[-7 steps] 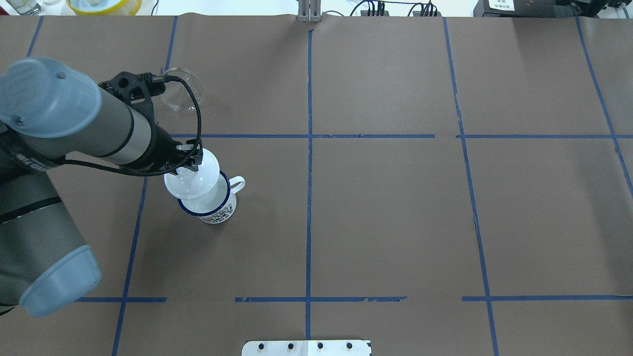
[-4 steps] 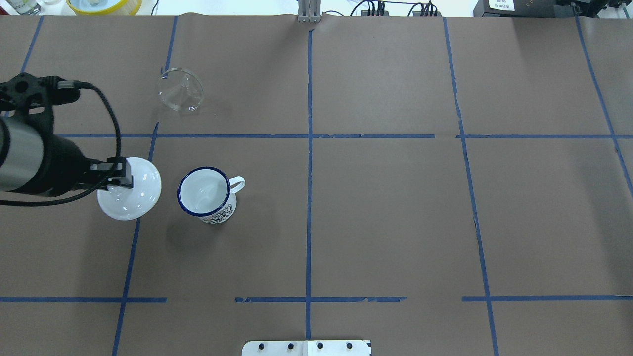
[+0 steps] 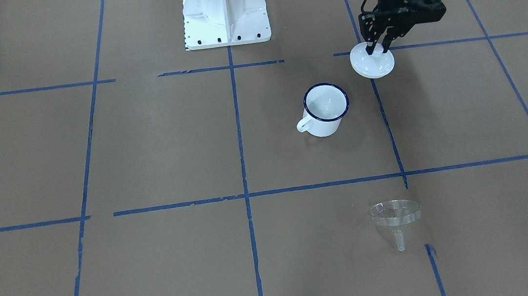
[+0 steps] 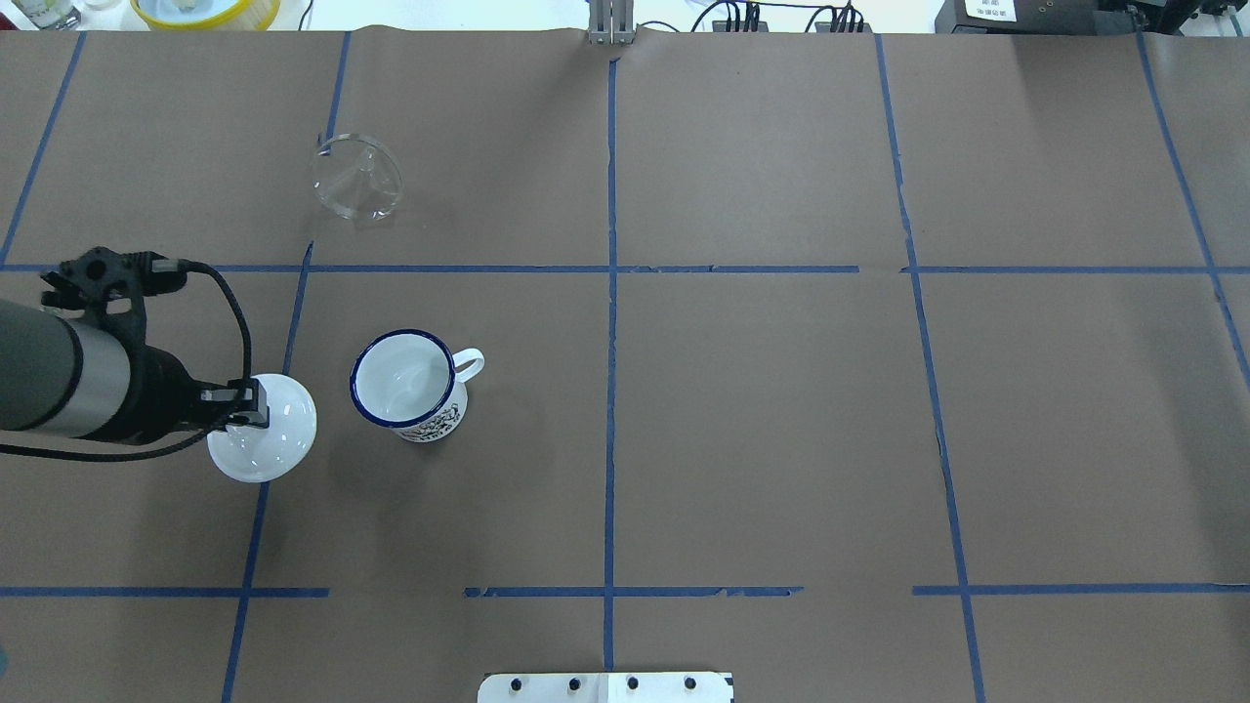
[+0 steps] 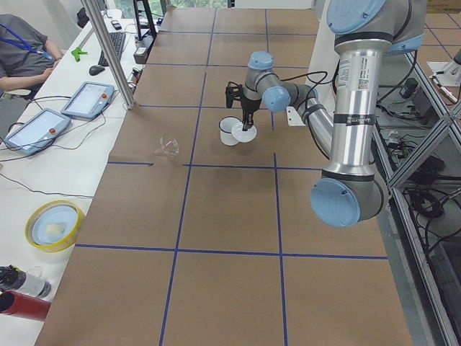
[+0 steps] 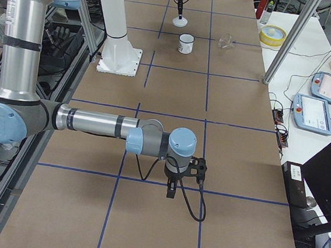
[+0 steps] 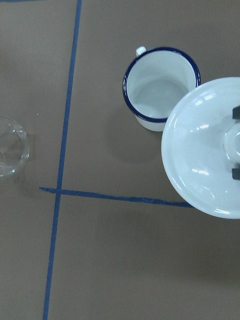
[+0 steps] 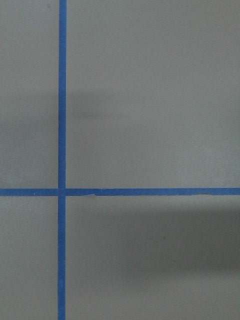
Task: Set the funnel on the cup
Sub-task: 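Lift the white lid off the mug and carry it nearer the robot, then lower the white lid onto the table and open the left gripper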
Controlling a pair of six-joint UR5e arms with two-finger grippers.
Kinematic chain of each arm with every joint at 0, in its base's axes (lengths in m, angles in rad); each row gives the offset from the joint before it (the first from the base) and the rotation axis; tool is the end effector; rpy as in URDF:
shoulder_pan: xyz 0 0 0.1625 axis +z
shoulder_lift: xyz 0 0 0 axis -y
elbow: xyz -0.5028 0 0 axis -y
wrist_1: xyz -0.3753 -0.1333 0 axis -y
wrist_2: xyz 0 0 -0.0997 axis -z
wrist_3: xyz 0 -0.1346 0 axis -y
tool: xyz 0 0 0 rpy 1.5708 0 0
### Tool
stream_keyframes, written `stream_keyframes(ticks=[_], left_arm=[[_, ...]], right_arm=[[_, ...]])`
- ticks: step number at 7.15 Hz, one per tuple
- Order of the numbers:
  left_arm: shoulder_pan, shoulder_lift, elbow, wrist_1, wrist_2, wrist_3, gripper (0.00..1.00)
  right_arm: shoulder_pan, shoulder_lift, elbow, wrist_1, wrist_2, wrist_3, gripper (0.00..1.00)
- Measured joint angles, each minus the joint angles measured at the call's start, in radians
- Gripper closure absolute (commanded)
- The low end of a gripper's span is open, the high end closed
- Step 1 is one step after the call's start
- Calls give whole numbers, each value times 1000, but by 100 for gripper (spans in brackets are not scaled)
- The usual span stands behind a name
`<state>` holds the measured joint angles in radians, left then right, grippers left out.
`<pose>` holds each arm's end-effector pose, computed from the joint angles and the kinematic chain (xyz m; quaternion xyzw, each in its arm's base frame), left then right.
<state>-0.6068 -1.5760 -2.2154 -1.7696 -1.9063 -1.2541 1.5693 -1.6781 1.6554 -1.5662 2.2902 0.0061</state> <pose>0.3294 -0.3370 0.4474 0.0446 0.4312 -0.0619 0.8990 0.0440 -0.4193 0.7740 -0.0098 -0.3519 0.0053 0.9360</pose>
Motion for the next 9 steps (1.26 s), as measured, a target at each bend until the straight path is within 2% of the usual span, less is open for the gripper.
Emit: stream_keyframes(ticks=[1, 3, 5, 6, 8, 9], left_arm=[[33, 22, 73, -102, 6, -11, 100], [78, 39, 169, -215, 33, -33, 100], [99, 41, 200, -258, 53, -51, 100], [102, 41, 205, -263, 56, -53, 97], [112, 37, 213, -265, 58, -55, 75], [117, 35, 215, -265, 58, -56, 33]], right_arm=[[0, 0, 0, 0, 0, 0, 0], [0, 0, 1, 0, 0, 0, 0], [0, 0, 0, 0, 0, 0, 0], [0, 0, 0, 0, 0, 0, 0], [0, 0, 1, 0, 0, 0, 0], [0, 0, 1, 0, 0, 0, 0]])
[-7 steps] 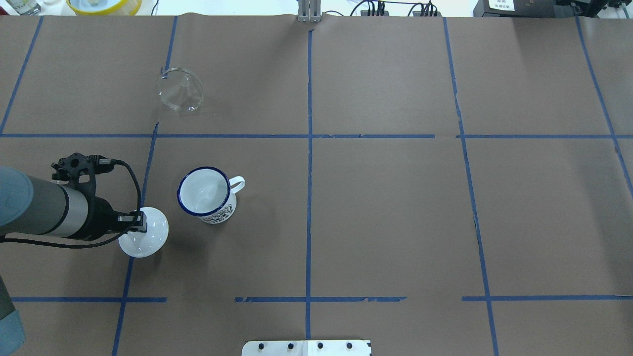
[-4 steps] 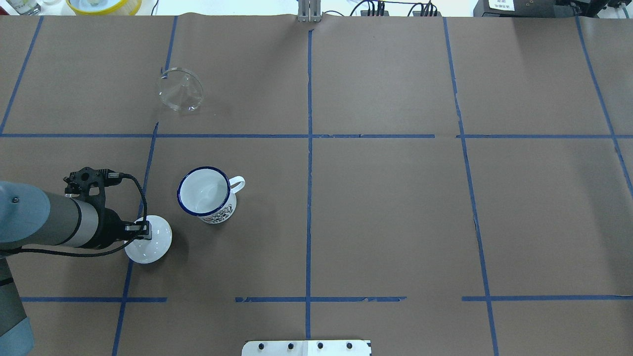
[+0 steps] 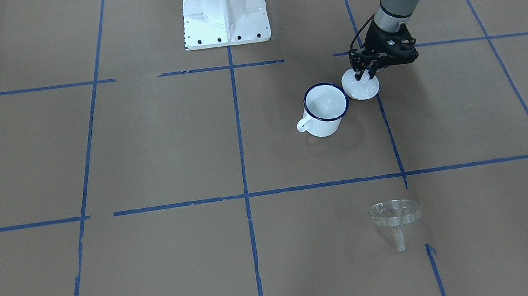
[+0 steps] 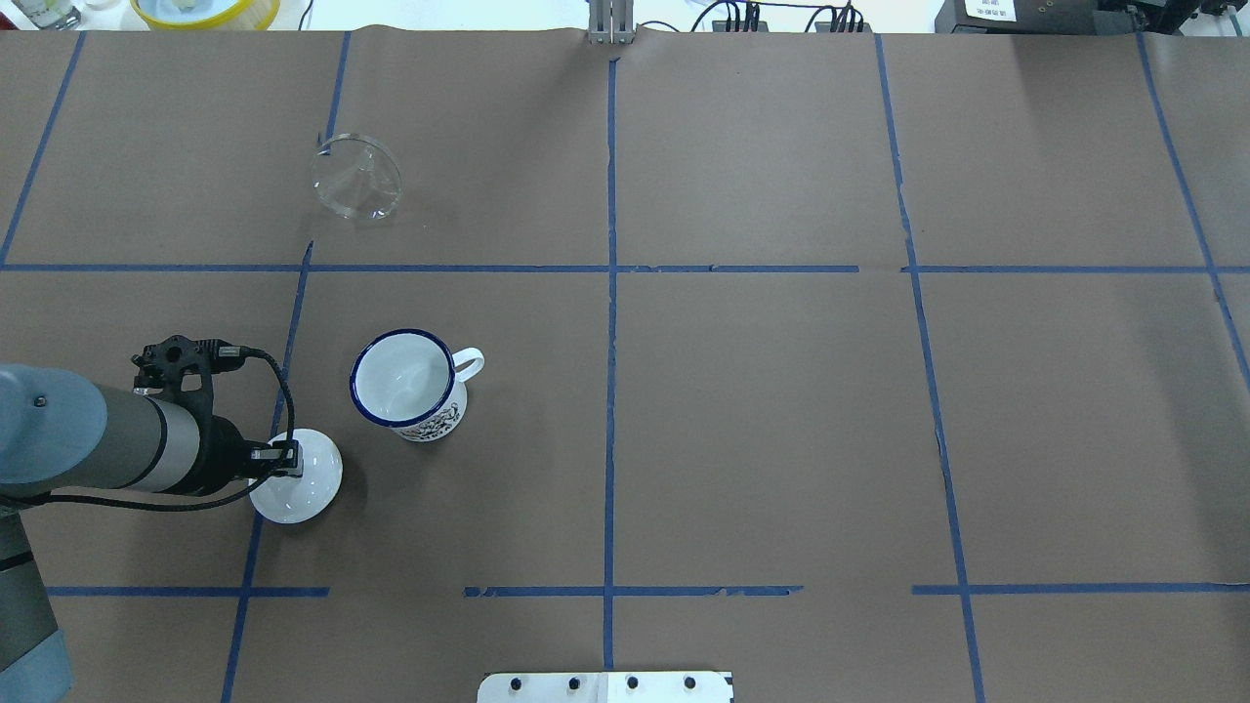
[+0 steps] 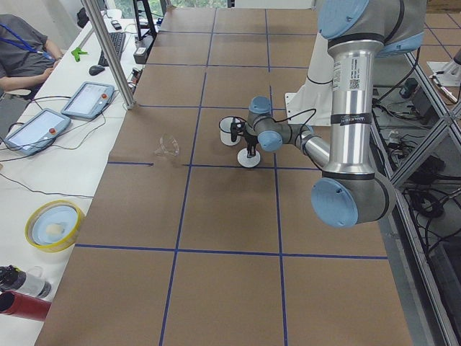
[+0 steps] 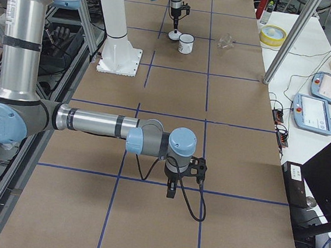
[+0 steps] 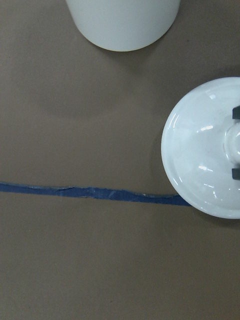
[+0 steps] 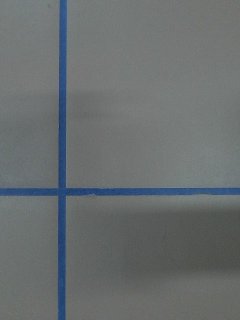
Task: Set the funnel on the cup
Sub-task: 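Lower the white lid onto the table and open the left gripper, then move the left gripper to the clear glass funnel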
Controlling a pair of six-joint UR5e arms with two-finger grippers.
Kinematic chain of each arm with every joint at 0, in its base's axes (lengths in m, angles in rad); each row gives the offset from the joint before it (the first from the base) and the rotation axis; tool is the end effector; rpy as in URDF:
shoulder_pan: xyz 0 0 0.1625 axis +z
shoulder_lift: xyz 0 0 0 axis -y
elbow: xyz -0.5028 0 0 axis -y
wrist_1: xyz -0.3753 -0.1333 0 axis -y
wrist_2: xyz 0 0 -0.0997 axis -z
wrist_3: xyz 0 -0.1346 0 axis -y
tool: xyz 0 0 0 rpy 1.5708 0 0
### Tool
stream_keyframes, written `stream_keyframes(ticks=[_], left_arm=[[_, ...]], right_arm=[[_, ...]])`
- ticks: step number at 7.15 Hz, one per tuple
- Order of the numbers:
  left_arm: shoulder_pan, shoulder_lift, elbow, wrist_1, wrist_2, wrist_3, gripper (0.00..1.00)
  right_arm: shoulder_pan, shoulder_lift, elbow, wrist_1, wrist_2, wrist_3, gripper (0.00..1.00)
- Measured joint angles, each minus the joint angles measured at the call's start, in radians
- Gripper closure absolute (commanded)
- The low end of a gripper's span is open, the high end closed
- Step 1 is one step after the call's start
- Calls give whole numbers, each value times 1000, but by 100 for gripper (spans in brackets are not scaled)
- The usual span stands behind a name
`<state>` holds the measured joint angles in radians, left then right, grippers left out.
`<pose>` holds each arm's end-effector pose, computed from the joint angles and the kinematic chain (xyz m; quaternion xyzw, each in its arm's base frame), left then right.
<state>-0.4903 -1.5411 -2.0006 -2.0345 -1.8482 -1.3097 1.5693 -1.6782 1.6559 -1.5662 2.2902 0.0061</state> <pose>0.3903 -0.3177 0.5272 0.0353 0.4317 -0.0454 0.9002 0.0440 -0.4193 0.7738 -0.0096 -0.3519 0.0053 0.9360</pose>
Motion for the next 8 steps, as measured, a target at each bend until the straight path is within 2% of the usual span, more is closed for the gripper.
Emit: stream_keyframes(ticks=[1, 5, 7, 8], left_arm=[[4, -1, 2, 0, 0, -1, 0], [-15, -6, -29, 1, 1, -26, 0], [-140, -43, -68, 1, -1, -48, 0], [-197, -73, -71, 0, 0, -117, 0]], right_arm=[[0, 0, 0, 0, 0, 0, 0], [0, 0, 0, 0, 0, 0, 0], [0, 0, 0, 0, 0, 0, 0], [0, 0, 0, 0, 0, 0, 0]])
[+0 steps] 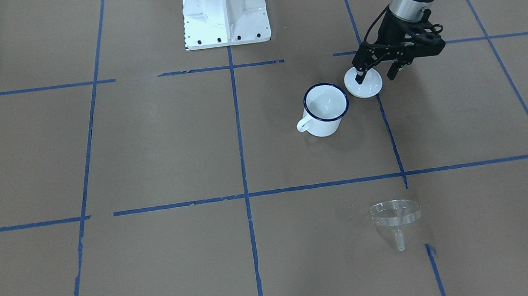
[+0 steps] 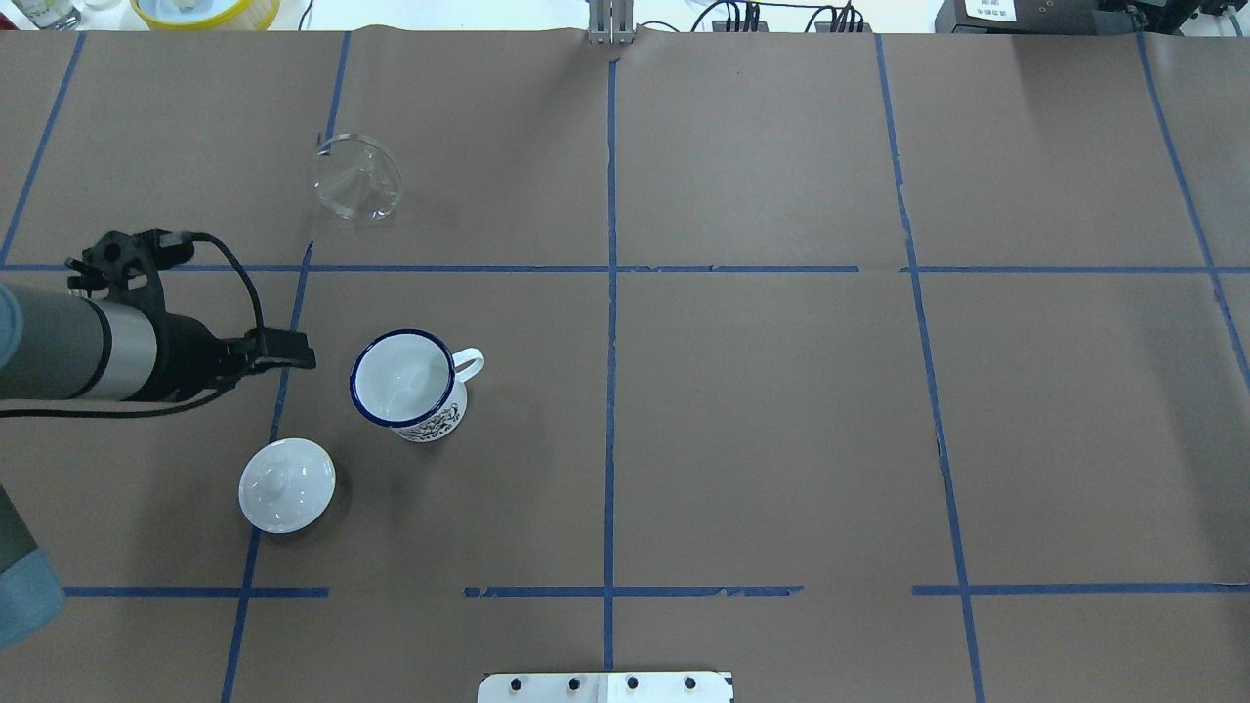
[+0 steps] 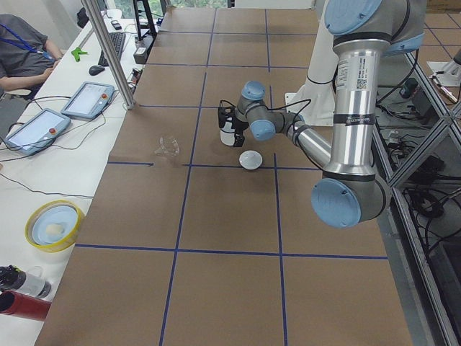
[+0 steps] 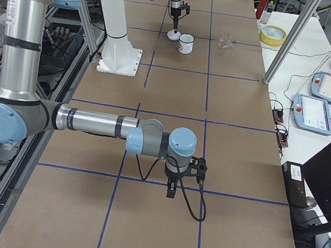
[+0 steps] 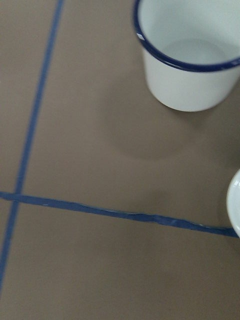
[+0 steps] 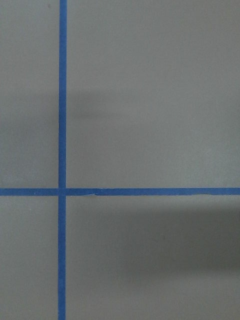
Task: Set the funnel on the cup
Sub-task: 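Move the left gripper to the clear glass funnel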
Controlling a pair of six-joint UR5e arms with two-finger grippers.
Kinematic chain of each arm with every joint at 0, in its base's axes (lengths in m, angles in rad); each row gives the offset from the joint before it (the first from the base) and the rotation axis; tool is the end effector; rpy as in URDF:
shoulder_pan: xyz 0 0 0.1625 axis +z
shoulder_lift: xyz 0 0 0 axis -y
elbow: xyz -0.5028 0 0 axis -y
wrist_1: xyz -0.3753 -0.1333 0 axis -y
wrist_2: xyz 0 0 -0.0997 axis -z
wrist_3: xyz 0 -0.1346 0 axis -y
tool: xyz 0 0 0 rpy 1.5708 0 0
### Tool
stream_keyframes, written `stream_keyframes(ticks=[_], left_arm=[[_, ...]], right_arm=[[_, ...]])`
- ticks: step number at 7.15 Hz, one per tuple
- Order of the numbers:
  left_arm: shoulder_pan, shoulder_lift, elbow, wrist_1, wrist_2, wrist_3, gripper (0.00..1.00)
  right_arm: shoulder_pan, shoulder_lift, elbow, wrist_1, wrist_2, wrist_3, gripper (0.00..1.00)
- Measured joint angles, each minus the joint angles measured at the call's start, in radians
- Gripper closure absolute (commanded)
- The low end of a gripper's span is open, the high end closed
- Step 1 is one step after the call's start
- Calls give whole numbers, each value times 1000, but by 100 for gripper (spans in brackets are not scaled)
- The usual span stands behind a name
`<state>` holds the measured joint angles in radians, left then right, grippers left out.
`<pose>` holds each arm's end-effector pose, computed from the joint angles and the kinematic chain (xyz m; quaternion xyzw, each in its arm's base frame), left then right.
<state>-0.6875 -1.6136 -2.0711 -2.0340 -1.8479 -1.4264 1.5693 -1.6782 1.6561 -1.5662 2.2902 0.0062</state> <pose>0.3295 -0.3954 0.4559 0.0823 0.4857 -0.1686 0.8537 0.0440 -0.4193 0.7737 -0.0095 -0.3519 0.0053 0.9360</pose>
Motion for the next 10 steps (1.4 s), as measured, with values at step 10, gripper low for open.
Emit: stream_keyframes(ticks=[10], left_arm=[[-72, -485, 711, -246, 388, -842, 11]], right_arm=[[0, 0, 1, 0, 0, 0, 0]])
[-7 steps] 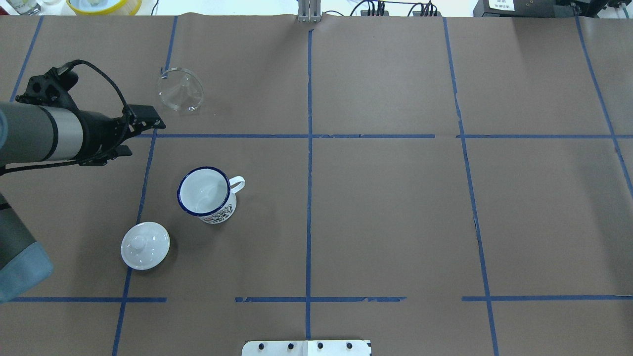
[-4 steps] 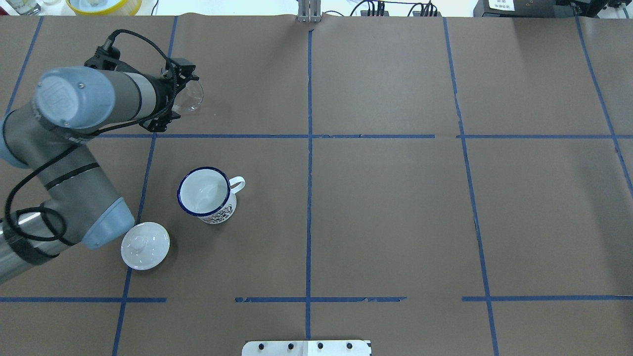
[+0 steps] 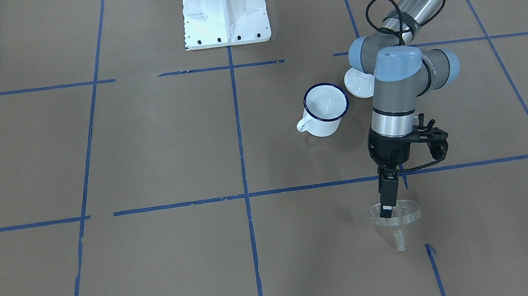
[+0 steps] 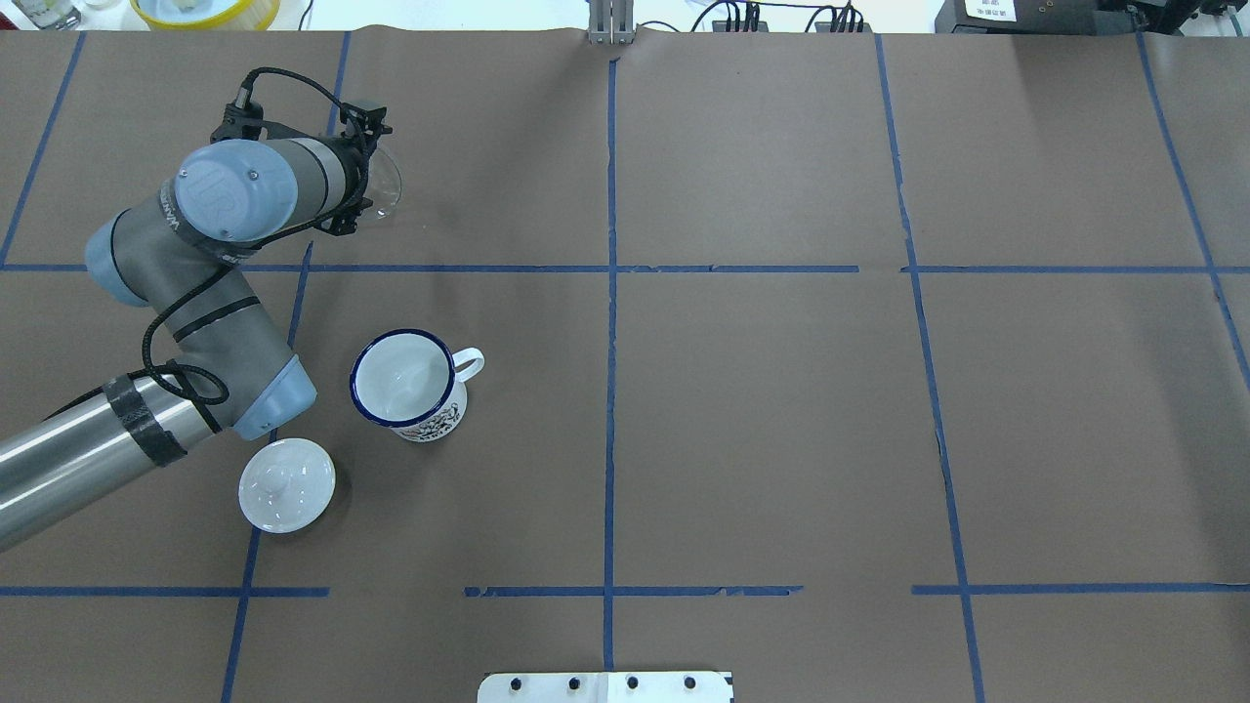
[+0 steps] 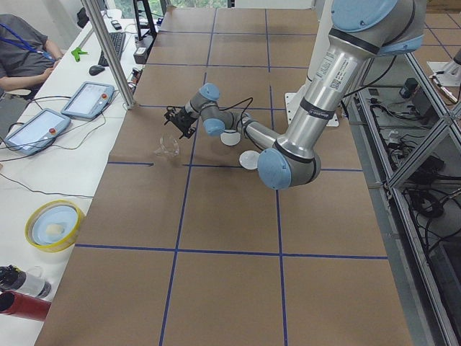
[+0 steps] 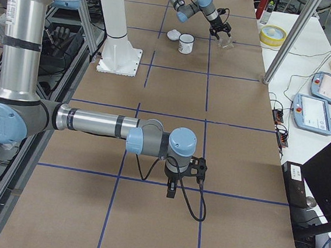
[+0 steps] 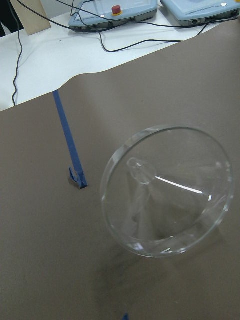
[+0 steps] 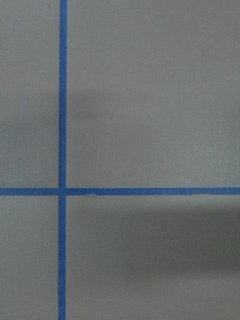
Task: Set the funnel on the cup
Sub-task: 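Move the left gripper to the clear glass funnel, then close the left gripper on the glass funnel's rim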
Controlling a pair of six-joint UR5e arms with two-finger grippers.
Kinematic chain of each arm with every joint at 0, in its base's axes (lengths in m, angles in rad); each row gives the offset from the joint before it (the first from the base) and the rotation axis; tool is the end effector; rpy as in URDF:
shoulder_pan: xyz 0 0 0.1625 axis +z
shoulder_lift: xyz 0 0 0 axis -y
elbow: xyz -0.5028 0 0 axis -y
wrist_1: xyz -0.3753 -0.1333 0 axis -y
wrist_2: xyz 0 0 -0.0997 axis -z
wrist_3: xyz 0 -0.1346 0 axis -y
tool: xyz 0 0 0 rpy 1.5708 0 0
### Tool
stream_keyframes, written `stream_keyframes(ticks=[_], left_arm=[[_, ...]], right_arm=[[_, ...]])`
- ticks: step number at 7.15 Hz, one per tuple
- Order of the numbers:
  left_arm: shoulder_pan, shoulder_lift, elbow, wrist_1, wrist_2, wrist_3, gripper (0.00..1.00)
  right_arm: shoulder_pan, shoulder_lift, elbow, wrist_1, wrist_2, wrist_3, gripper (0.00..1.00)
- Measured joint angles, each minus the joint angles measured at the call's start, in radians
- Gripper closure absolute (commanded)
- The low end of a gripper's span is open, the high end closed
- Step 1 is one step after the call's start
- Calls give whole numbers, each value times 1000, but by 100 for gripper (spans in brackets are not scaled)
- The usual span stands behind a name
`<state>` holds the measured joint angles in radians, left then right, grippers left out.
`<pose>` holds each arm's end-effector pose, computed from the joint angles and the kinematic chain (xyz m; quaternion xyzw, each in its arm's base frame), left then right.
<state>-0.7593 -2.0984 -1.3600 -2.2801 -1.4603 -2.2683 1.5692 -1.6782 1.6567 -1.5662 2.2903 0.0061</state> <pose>0.4608 -0.6416 0.4641 0.0632 0.4884 -0.5993 0.6311 0.0439 -0.4194 0.7734 -0.0093 -0.3520 0.0051 0.9359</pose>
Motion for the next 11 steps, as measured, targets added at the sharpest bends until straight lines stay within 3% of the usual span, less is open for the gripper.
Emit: stream_keyframes(ticks=[1, 2, 3, 9, 11], left_arm=[[-8, -1, 24, -16, 12, -4, 45], [-15, -2, 33, -22, 17, -5, 86], [-19, -3, 36, -24, 19, -5, 100], [-50, -18, 26, -63, 20, -1, 100], [-72, -22, -30, -61, 16, 5, 100]], right_arm=[[0, 0, 0, 0, 0, 0, 0], [0, 0, 0, 0, 0, 0, 0], [0, 0, 0, 0, 0, 0, 0], [0, 0, 0, 0, 0, 0, 0], [0, 0, 0, 0, 0, 0, 0]])
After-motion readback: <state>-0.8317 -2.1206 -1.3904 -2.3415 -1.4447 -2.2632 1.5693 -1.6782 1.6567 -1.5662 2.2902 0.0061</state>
